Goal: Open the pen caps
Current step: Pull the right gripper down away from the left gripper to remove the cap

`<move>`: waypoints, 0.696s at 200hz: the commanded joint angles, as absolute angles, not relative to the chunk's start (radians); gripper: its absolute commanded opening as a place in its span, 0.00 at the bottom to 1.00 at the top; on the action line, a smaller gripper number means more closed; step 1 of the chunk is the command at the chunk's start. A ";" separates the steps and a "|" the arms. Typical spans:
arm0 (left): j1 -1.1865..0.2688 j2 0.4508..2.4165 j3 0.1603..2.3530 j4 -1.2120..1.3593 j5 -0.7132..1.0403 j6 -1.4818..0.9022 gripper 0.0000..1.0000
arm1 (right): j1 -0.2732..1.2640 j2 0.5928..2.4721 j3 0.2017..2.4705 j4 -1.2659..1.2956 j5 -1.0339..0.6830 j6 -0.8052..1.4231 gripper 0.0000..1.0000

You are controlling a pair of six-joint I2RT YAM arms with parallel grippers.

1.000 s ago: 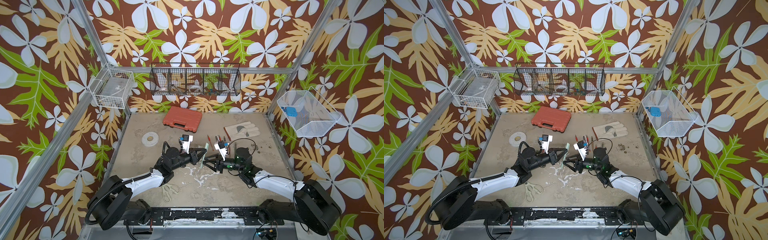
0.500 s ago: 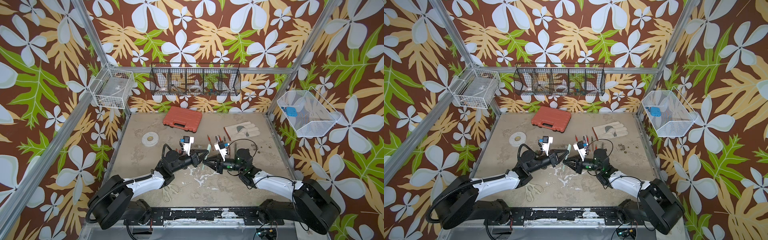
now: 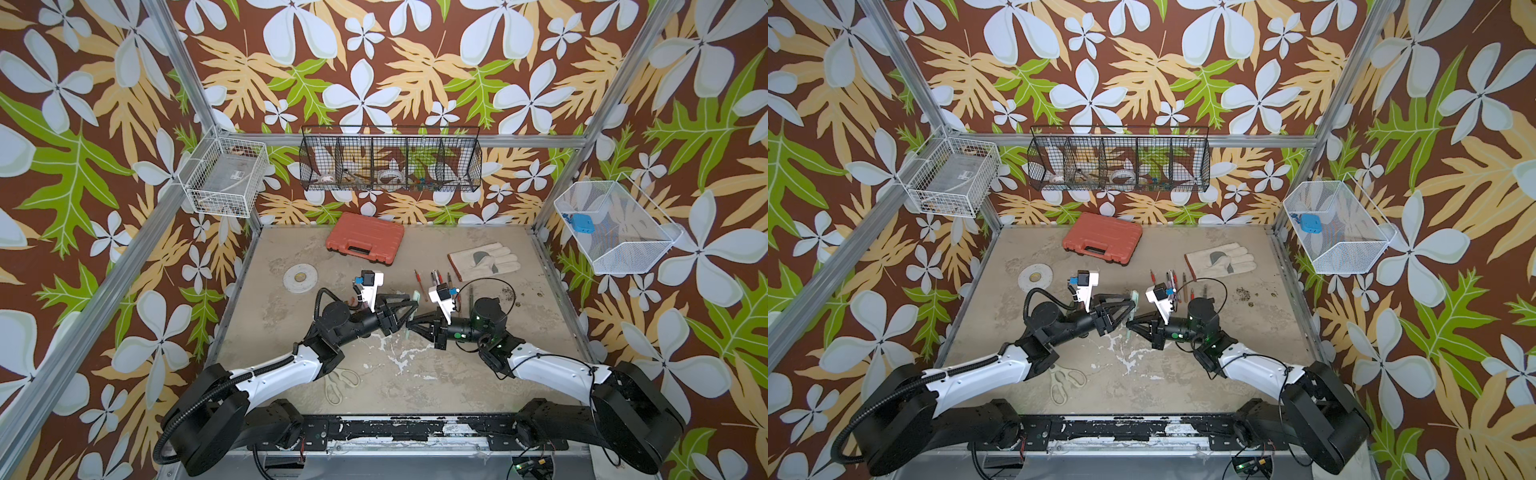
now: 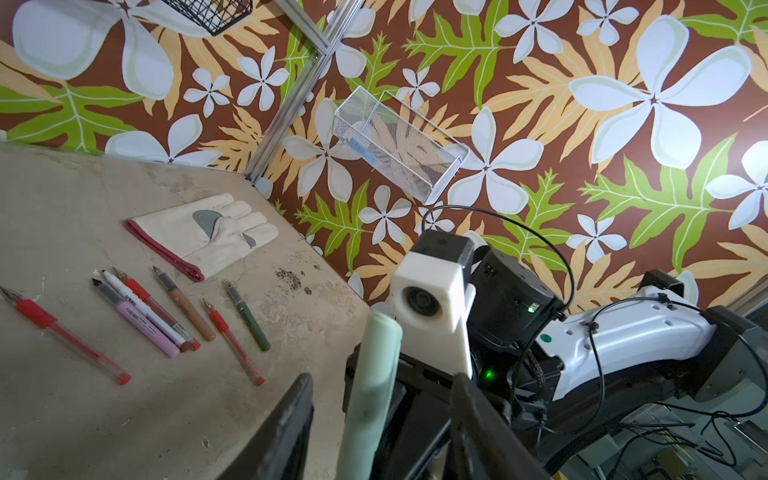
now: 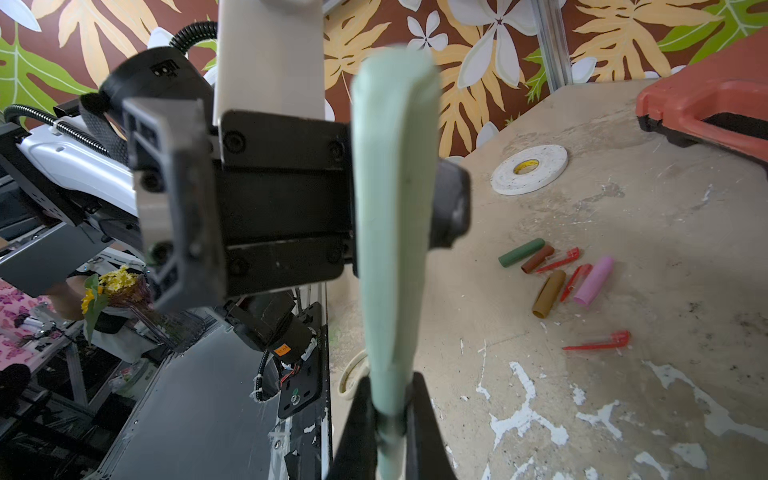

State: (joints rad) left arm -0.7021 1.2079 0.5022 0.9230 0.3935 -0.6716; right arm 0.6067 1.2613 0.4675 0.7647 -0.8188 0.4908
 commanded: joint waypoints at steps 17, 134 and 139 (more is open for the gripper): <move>-0.681 1.176 0.486 0.919 0.417 -0.656 0.57 | 0.631 1.289 0.500 0.728 -0.877 0.403 0.00; -0.681 1.247 0.502 0.988 0.544 -0.681 0.11 | 0.657 1.330 0.525 0.733 -0.952 0.396 0.00; -0.681 1.246 0.501 0.994 0.548 -0.682 0.08 | 0.656 1.330 0.525 0.732 -0.953 0.396 0.00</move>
State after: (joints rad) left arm -0.6792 1.2423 0.4953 0.9405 0.5079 -0.6567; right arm 0.6544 1.3239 0.5201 0.7029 -0.9367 0.4122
